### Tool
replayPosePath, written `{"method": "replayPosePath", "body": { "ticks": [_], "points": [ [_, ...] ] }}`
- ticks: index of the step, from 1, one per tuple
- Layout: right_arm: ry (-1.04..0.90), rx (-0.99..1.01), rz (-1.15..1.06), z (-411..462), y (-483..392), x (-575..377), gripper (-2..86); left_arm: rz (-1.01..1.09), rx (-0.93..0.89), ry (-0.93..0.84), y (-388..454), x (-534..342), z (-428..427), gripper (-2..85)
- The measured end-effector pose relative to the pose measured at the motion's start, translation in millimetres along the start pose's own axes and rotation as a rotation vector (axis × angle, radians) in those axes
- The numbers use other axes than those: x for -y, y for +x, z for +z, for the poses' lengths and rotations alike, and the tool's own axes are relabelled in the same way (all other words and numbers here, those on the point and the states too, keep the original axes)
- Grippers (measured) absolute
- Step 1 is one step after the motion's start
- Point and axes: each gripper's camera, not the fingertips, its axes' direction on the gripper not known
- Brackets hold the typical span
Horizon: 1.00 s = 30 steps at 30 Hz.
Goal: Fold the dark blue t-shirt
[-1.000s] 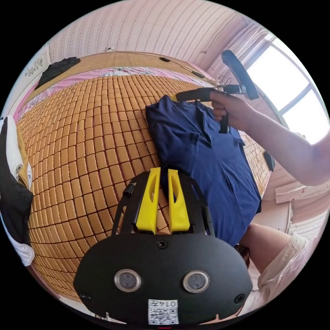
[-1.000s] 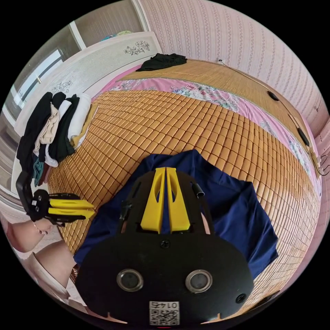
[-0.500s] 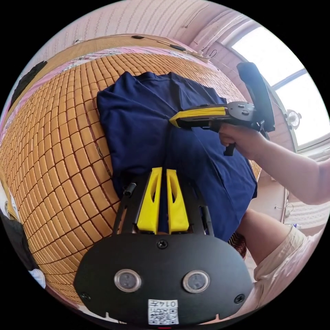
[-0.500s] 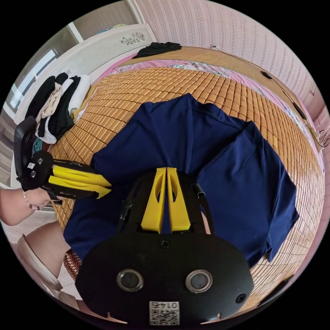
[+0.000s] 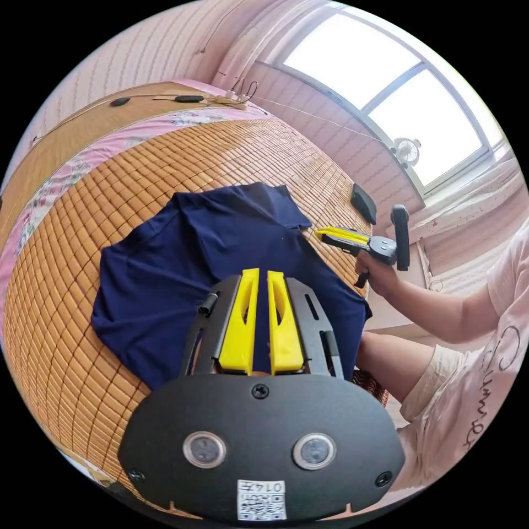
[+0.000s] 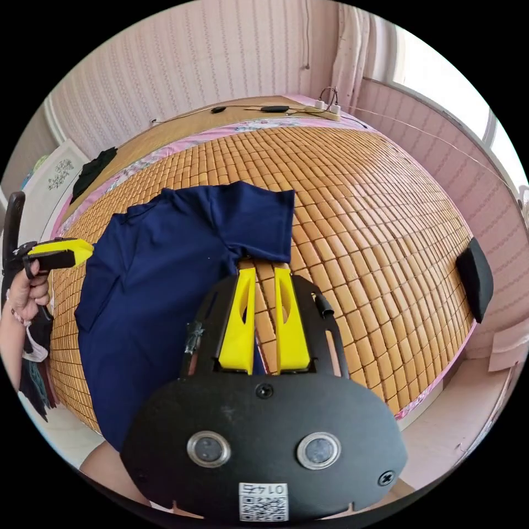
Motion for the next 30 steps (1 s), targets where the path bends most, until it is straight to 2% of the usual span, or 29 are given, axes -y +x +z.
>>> {"method": "replayPosePath", "body": {
  "ticks": [4,7,10,15,20,24,27,30],
  "points": [
    [0.017,0.03,0.049,11,38,-13,6.4,0.079,-0.007,0.016,22,80,29,3.5],
    [0.033,0.129,0.103,22,61,-17,7.1,0.138,-0.026,0.035,38,132,59,3.6],
    [0.045,0.107,0.036,34,67,-21,7.0,0.189,-0.002,-0.018,52,181,99,4.1],
    [0.027,0.166,-0.033,50,77,-27,0.5,0.231,0.093,-0.058,75,234,143,4.4],
    [0.026,0.192,-0.055,60,94,-32,-0.7,0.189,0.135,-0.271,65,254,202,4.4],
    [0.027,0.173,-0.073,64,99,-36,-0.6,0.168,0.104,-0.212,54,253,193,0.7],
    [0.027,0.118,-0.102,65,105,-36,-0.2,0.105,0.022,-0.062,43,244,149,-0.4],
    [0.078,0.176,-0.064,63,115,-38,0.5,0.092,-0.017,0.025,35,226,104,-0.6]
  ]
}}
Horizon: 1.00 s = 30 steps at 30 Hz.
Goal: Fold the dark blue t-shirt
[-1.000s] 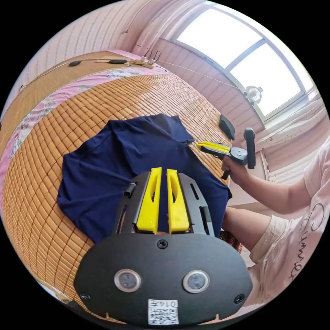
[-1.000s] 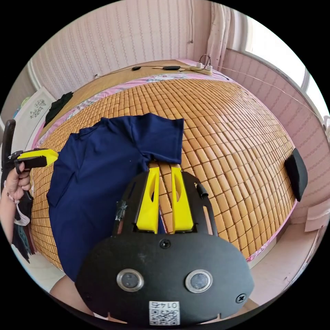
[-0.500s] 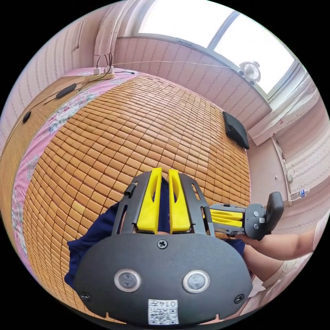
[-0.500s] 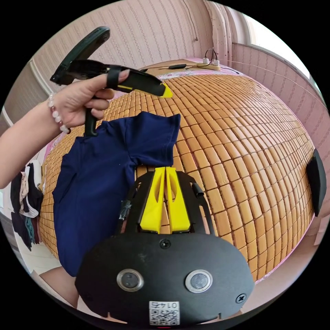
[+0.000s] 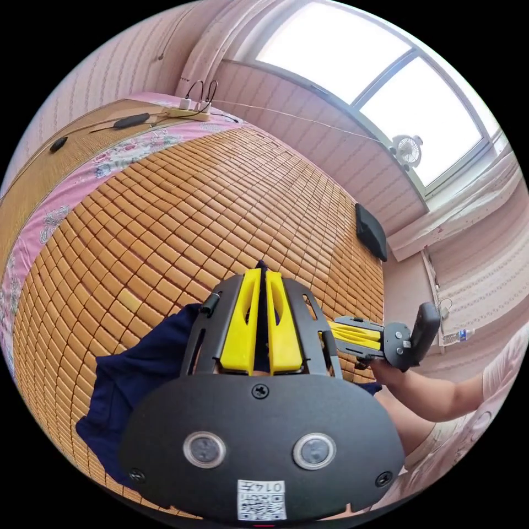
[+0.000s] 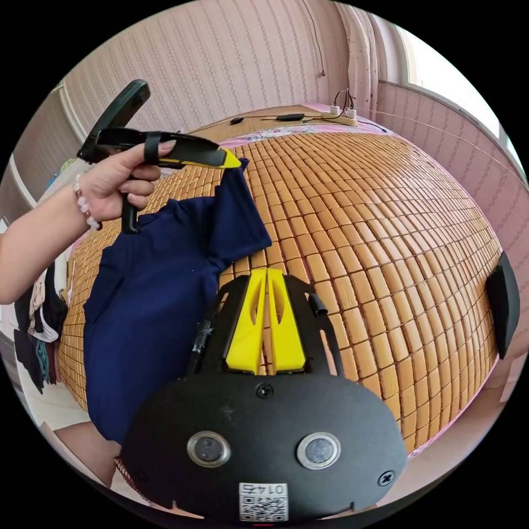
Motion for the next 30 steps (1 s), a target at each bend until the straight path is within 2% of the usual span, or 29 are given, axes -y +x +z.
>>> {"method": "replayPosePath", "body": {
  "ticks": [3,5,8,10,13,15,17,18,22,26,30],
  "points": [
    [0.059,0.069,0.037,-3,3,0,2.4,0.032,0.035,0.044,0,-24,-33,-0.6],
    [0.081,0.179,0.094,2,10,6,10.1,0.017,0.015,0.045,-6,-42,-44,-0.5],
    [0.05,0.299,0.132,24,18,24,12.3,-0.026,0.039,0.029,-16,-56,-44,-0.4],
    [0.007,0.279,0.142,43,20,37,11.4,-0.067,0.015,0.038,-23,-61,-42,-0.4],
    [-0.082,0.281,0.13,65,22,52,4.4,-0.11,0.006,0.069,-30,-67,-41,-0.3],
    [-0.008,0.331,0.132,51,25,51,2.5,-0.112,0.022,0.091,-31,-70,-48,-0.1],
    [0.188,0.35,0.018,16,15,34,1.6,-0.11,0.036,0.157,-30,-82,-70,0.1],
    [0.2,0.338,-0.022,10,10,29,1.5,-0.119,0.038,0.169,-31,-88,-75,0.2],
    [0.11,0.326,-0.236,3,-15,0,1.0,-0.199,0.002,0.121,-38,-134,-83,2.7],
    [-0.039,0.343,-0.344,12,-24,-10,0.7,-0.34,-0.048,0.061,-52,-177,-82,5.1],
    [-0.069,0.331,-0.39,13,-29,0,1.9,-0.387,-0.005,0.087,-52,-189,-93,4.9]
  ]
}}
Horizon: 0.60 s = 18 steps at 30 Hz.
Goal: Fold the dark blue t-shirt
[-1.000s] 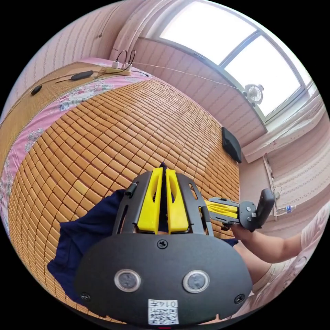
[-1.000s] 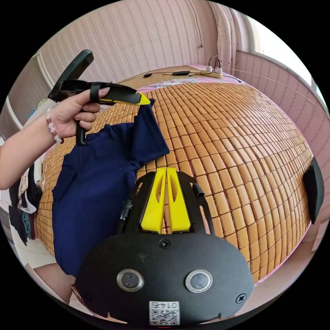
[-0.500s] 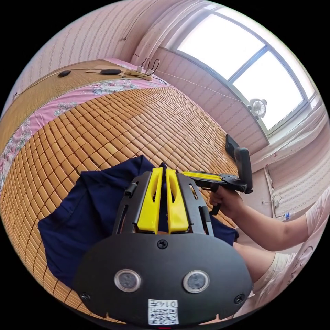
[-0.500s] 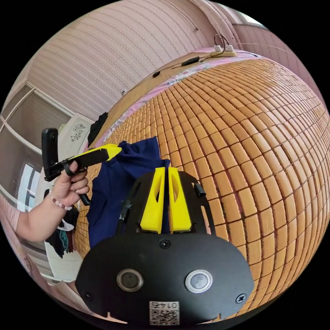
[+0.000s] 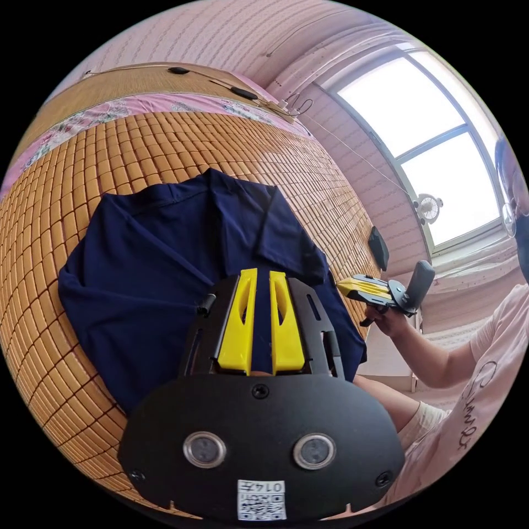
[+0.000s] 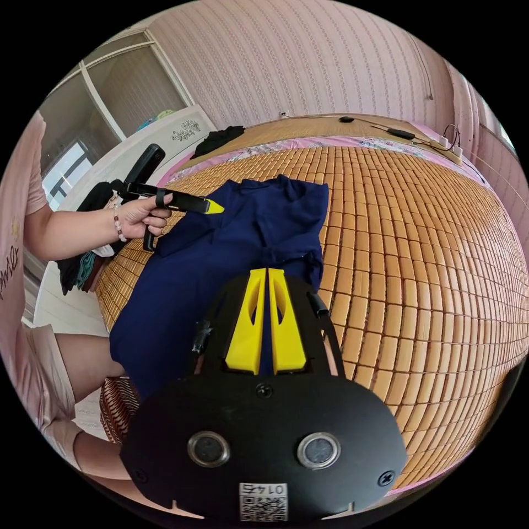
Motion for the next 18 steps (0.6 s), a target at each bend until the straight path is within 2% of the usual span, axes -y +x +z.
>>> {"method": "replayPosePath", "body": {
  "ticks": [6,10,14,18],
  "points": [
    [-0.05,-0.103,-0.047,24,-5,39,4.5,0.031,0.027,-0.009,13,25,22,5.0],
    [-0.138,-0.098,0.017,48,0,48,3.8,0.122,0.129,-0.231,26,48,66,2.6],
    [-0.125,-0.073,0.086,43,8,53,3.3,0.217,0.238,-0.198,48,46,48,-0.7],
    [-0.128,-0.082,0.078,46,10,53,3.2,0.193,0.271,-0.127,55,32,29,-0.9]
  ]
}}
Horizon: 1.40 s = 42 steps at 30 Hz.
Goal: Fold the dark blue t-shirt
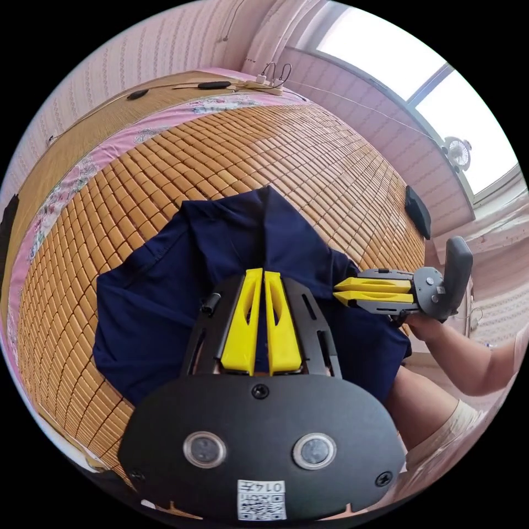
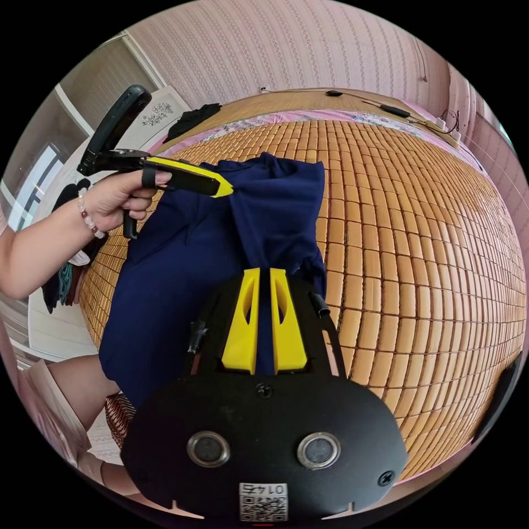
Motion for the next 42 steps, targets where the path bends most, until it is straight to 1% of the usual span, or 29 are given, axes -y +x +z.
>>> {"method": "replayPosePath", "body": {
  "ticks": [1,3,4,7,9,10,11,12,14,15,16,17,19,22,23,24,25,26,28,30,31,32,33,37,40,42],
  "points": [
    [0.004,-0.002,-0.006,0,0,0,3.3,-0.014,0.011,0.006,-1,-5,1,-0.9],
    [0.008,-0.004,-0.019,-1,0,1,3.5,-0.033,0.028,-0.048,-5,-13,16,-0.9],
    [0.005,0.004,-0.023,-2,1,2,3.8,-0.044,0.057,-0.103,-9,-19,28,-0.9],
    [-0.038,0.044,-0.031,-6,4,6,5.3,-0.061,0.021,-0.053,-15,-32,25,-0.9],
    [-0.082,0.085,-0.053,-13,3,11,6.1,-0.105,-0.044,-0.022,-21,-42,20,-0.8],
    [-0.073,0.132,-0.07,-22,4,17,6.2,-0.146,-0.11,0.002,-28,-49,15,-0.7],
    [-0.025,0.16,-0.073,-32,7,22,6.3,-0.189,-0.149,0.038,-36,-59,6,-0.5],
    [0.001,0.162,-0.072,-36,9,26,6.4,-0.206,-0.15,0.063,-39,-64,0,-0.3],
    [0.069,0.101,-0.081,-42,23,44,7.4,-0.264,-0.092,0.151,-55,-88,-29,1.0],
    [0.074,0.077,-0.082,-40,27,50,8.3,-0.284,-0.07,0.168,-61,-95,-35,1.4],
    [0.083,0.036,-0.075,-34,35,63,9.9,-0.326,-0.011,0.19,-74,-108,-46,3.0],
    [0.083,0.013,-0.065,-25,43,77,10.8,-0.367,0.06,0.196,-89,-122,-53,4.5],
    [0.073,0.007,-0.055,-10,53,96,11.4,-0.441,0.132,0.184,-115,-140,-61,6.5],
    [0.026,0.012,-0.046,15,62,122,10.1,-0.494,0.159,0.214,-150,-163,-63,8.8],
    [-0.002,0.007,-0.027,23,65,129,8.4,-0.506,0.153,0.196,-161,-168,-57,9.9],
    [0.016,0.012,-0.022,21,64,131,6.8,-0.512,0.146,0.178,-166,-170,-53,10.4],
    [0.0,0.01,-0.012,21,64,136,3.5,-0.518,0.106,0.134,-175,-173,-43,10.4],
    [-0.033,0.015,-0.03,23,62,141,2.3,-0.52,0.048,0.096,-181,-176,-32,10.0],
    [-0.05,-0.006,-0.043,21,60,145,1.1,-0.515,0.058,0.089,-183,-181,-33,8.1],
    [-0.037,-0.017,-0.053,14,59,150,0.5,-0.504,0.1,0.036,-186,-184,-33,4.1],
    [-0.027,-0.02,-0.049,7,59,153,0.2,-0.477,0.046,0.056,-189,-187,-34,0.7],
    [-0.019,-0.012,-0.043,-1,59,157,0.0,-0.49,-0.027,0.081,-195,-192,-37,0.1],
    [-0.016,-0.01,-0.044,-4,59,159,0.0,-0.496,-0.047,0.099,-197,-194,-39,-0.3],
    [0.031,-0.066,-0.054,-30,53,164,-0.2,-0.499,-0.008,0.198,-203,-210,-60,-0.9],
    [0.101,-0.036,-0.019,-55,52,165,-0.2,-0.524,-0.012,0.296,-205,-224,-80,-1.0],
    [0.145,-0.005,-0.018,-72,47,158,-0.1,-0.499,-0.007,0.339,-200,-234,-93,-1.0]
  ]
}}
